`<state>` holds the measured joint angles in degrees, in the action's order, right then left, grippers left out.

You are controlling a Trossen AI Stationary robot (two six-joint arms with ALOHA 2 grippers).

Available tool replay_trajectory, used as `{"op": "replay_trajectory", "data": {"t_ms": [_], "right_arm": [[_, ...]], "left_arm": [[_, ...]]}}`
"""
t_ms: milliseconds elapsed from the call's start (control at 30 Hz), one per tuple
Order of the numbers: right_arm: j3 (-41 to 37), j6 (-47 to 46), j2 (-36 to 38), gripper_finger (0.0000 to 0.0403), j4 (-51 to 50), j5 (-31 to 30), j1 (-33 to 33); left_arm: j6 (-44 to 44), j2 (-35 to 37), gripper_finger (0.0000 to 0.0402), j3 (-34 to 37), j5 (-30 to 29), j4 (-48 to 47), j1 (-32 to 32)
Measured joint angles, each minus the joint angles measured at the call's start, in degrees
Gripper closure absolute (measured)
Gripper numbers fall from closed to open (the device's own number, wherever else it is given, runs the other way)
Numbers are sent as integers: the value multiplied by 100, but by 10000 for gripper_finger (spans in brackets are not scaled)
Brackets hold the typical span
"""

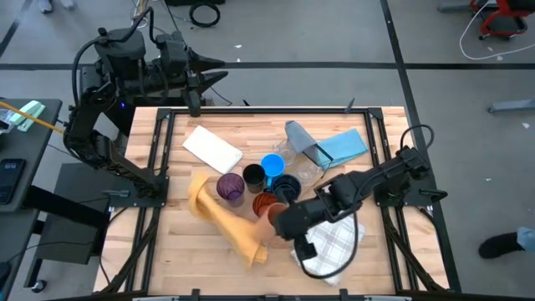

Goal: Stack small to large cups/mugs on shelf
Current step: Put the orange cup on the shelf

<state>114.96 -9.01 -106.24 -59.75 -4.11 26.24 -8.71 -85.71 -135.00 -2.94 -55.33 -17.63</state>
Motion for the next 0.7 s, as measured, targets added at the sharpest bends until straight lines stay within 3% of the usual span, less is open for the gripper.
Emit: {"op": "replay_trajectory", "data": {"t_ms": [700], "right_arm": [[-9, 1094, -557, 400, 831, 216, -523]], "left_arm": [[-9, 0, 285, 0, 0, -42, 0]]}}
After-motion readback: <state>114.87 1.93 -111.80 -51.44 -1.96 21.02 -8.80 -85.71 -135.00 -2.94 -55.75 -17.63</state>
